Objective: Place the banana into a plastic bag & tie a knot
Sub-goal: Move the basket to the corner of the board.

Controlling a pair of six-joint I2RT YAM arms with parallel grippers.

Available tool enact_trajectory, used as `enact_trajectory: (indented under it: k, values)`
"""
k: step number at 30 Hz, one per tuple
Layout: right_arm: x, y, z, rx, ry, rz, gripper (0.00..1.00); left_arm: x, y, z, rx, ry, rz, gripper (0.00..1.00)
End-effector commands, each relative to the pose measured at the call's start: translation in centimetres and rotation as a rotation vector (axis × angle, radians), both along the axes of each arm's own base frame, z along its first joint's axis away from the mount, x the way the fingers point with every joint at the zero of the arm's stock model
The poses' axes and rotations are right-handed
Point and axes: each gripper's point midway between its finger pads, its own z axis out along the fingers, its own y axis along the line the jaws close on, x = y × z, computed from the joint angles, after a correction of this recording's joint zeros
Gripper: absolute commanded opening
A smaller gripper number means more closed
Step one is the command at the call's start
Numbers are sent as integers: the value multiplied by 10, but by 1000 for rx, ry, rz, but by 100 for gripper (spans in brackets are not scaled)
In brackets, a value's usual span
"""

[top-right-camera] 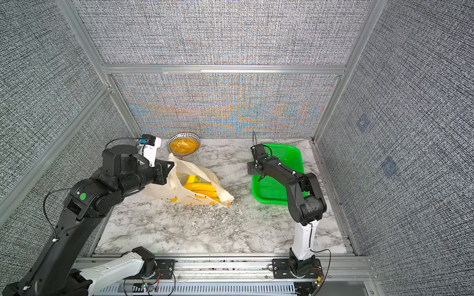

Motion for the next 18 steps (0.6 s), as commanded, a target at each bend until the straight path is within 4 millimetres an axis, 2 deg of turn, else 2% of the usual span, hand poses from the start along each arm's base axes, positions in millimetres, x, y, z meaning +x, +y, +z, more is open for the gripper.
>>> enact_trajectory:
  k: [1, 4, 7, 10, 15, 18]
  values:
    - [-1, 17, 46, 118, -120, 72, 89, 2, 1, 8, -6, -21, 7, 0]
    - [-27, 56, 102, 306, -262, 258, 88, 6, 6, 10, 21, -29, 33, 0]
    - [-72, 84, 149, 387, -445, 500, 87, 10, 12, 16, 62, -38, 59, 0]
    - [-113, 93, 177, 422, -629, 681, 85, 17, 15, 27, 80, -47, 70, 0]
    - [-176, 102, 205, 443, -887, 942, 79, 38, 12, 40, 77, -51, 84, 0]
    - [-209, 105, 216, 447, -1006, 1070, 71, 49, 11, 46, 80, -48, 89, 0]
